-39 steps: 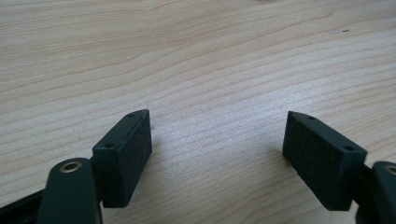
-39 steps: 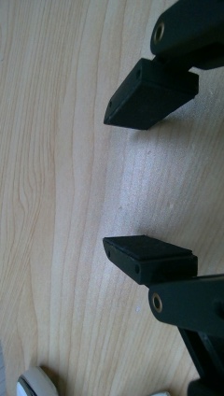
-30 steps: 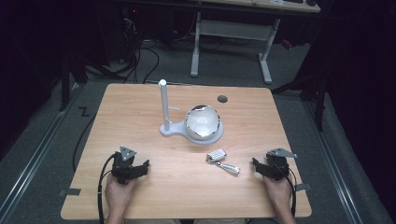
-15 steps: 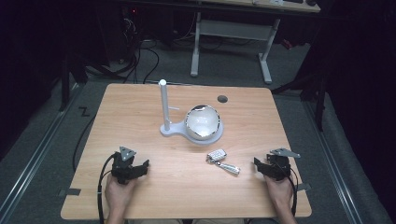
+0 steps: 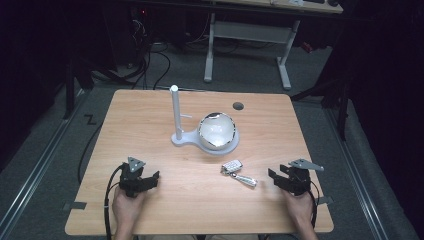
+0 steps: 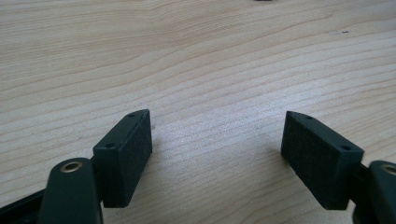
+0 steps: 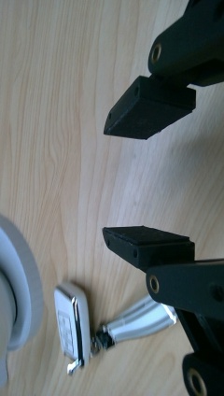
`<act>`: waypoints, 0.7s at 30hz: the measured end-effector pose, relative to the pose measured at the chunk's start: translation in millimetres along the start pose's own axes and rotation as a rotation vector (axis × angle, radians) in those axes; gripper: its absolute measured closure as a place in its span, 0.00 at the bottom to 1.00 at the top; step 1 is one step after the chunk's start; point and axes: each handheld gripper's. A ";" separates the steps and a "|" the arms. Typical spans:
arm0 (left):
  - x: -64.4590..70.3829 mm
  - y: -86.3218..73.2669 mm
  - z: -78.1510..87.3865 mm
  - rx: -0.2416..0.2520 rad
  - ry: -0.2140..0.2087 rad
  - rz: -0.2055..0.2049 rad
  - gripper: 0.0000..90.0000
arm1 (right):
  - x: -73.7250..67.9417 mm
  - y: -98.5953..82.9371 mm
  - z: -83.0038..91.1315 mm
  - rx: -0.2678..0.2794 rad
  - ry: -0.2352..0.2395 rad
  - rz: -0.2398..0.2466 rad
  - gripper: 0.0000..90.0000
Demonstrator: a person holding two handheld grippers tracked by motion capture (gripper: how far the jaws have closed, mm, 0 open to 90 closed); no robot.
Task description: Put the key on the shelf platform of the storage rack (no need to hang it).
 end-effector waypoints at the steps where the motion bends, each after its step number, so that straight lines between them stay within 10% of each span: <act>1: 0.0 0.0 0.0 0.000 0.000 0.001 0.28 | -2.9 0.8 0.9 -0.001 0.014 0.005 0.50; 21: 0.0 0.0 0.0 0.000 0.001 0.000 0.28 | -70.6 17.3 -7.8 -0.056 0.192 0.162 0.55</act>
Point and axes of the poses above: each handheld gripper's, and its own axes: z roughly backward along the jaws, y roughly out of its top, x roughly to its right, and after that the axes turned 12 degrees about -y, right-handed
